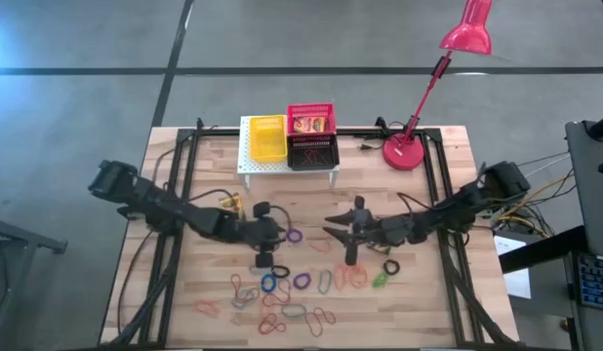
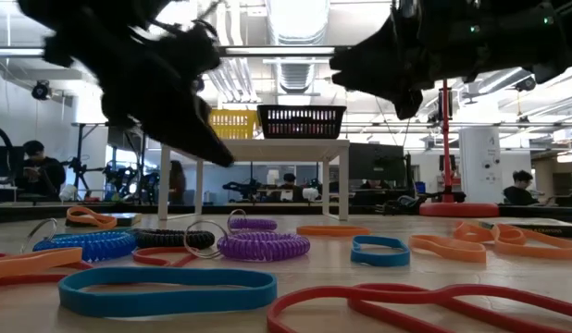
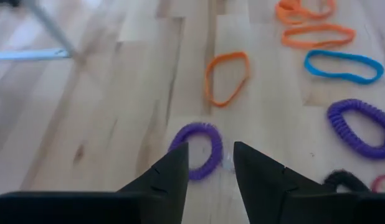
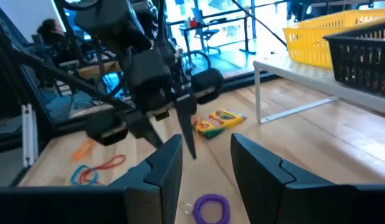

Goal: Pick & Place Office Desk Supplies
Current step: Put the purple spring keychain into the yellow bin on the shelf

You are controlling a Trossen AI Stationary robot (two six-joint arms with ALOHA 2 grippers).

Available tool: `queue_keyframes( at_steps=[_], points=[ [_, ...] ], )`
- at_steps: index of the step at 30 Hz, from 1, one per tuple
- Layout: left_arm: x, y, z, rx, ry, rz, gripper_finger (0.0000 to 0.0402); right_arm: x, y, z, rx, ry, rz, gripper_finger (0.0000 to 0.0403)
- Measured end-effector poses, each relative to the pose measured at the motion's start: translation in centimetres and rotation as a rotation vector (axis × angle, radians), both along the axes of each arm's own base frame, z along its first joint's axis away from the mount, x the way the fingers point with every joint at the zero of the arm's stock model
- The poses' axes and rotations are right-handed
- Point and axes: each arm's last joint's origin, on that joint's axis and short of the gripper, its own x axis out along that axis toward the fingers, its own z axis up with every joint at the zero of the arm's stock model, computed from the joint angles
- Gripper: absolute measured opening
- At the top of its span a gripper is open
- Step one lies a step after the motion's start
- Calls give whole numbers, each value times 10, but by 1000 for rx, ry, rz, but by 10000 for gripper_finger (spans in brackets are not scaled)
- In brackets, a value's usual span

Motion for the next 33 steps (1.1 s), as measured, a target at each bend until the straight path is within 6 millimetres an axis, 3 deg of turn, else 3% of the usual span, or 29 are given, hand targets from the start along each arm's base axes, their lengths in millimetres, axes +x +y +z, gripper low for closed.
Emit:
queue_keyframes(
  at_steps=[7,13,16,23,33],
  points=[
    [33,13,-22,-67,105,-120,177,18,4,-4,-38,20,1,125],
    [40,15,-35,-56,165,-171,187,33,9,-12,-54,43,9,123],
    [39,16,-33,-58,161,-168,164,35,10,-17,-58,57,9,123],
    [35,25,-40,-69,214,-117,70,37,10,-17,-70,61,12,122],
    [34,24,-37,-72,211,-117,12,37,10,-15,-78,56,12,118]
  ],
)
